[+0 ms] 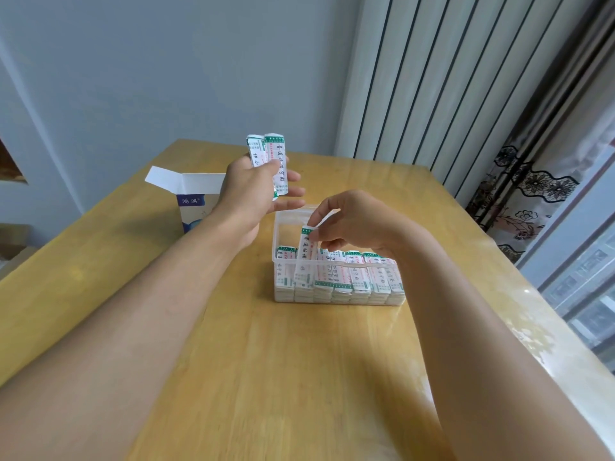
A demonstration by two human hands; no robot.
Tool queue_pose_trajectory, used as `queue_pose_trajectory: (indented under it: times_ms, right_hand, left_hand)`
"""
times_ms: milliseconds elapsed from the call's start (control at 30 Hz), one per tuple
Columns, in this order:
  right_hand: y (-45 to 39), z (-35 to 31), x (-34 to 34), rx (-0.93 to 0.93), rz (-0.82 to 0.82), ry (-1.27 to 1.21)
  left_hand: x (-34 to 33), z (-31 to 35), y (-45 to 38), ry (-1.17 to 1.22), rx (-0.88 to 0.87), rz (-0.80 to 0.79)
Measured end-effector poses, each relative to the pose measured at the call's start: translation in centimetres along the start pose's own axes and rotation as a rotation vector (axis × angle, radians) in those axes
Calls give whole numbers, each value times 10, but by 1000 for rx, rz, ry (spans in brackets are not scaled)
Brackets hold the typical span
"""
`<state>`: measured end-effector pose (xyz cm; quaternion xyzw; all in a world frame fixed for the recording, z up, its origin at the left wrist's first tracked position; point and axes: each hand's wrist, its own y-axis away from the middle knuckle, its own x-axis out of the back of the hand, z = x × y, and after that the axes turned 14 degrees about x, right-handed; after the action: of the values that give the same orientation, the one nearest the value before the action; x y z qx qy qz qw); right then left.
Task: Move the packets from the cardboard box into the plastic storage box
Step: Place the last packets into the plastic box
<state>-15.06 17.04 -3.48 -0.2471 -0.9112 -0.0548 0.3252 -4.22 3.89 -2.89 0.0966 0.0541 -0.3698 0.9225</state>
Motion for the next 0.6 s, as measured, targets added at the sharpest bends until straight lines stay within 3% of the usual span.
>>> queue_pose_trajectory:
  times_ms: [367,600]
  right_hand:
    - [-1,-3,-10,2,-18,316]
    - [-3,-4,-13,-36,-1,344]
  left_hand:
    - [1,0,0,-12,-2,-13]
    - [0,0,0,-13,6,-23]
